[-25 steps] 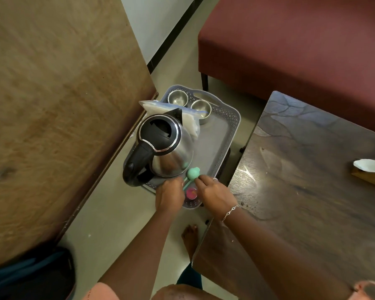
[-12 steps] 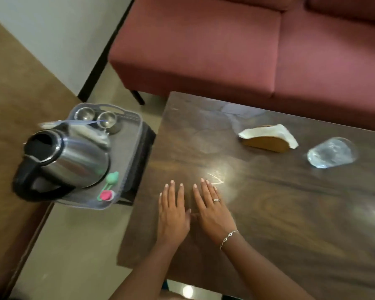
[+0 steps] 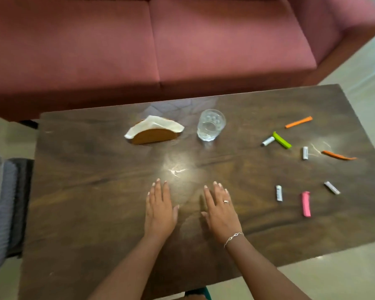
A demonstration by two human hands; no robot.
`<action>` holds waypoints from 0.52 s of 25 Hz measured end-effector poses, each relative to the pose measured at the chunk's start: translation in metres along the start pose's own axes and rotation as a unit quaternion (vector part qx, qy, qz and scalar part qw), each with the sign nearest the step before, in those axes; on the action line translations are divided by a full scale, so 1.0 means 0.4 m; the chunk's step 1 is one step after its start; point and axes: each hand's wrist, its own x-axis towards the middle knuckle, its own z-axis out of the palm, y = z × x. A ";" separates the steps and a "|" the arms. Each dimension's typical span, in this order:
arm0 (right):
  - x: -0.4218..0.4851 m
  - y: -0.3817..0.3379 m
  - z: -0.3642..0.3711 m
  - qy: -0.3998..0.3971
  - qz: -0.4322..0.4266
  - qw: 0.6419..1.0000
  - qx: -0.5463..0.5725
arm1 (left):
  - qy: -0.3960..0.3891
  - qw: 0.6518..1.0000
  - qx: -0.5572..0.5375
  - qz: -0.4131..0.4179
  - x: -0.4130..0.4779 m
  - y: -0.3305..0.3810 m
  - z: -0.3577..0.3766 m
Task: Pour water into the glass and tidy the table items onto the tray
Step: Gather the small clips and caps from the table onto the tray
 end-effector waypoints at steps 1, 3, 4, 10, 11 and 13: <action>-0.002 0.034 0.001 -0.008 0.019 1.000 0.004 | 0.005 1.000 0.003 0.018 0.016 0.033 0.003; -0.001 0.089 -0.001 -0.018 0.051 0.998 0.024 | -0.010 0.999 0.006 0.047 0.042 0.085 0.002; -0.001 0.125 0.003 -0.015 0.073 0.996 0.048 | -0.018 0.998 0.010 0.065 0.055 0.112 0.003; -0.042 0.387 -0.008 -0.006 0.335 0.927 0.170 | -0.039 0.981 0.019 0.189 0.143 0.279 0.037; -0.046 0.416 -0.007 -0.025 0.367 0.915 0.167 | -0.041 0.978 0.023 0.205 0.160 0.305 0.045; -0.039 0.456 -0.001 -0.052 0.399 0.899 0.173 | -0.036 0.971 0.036 0.235 0.193 0.359 0.061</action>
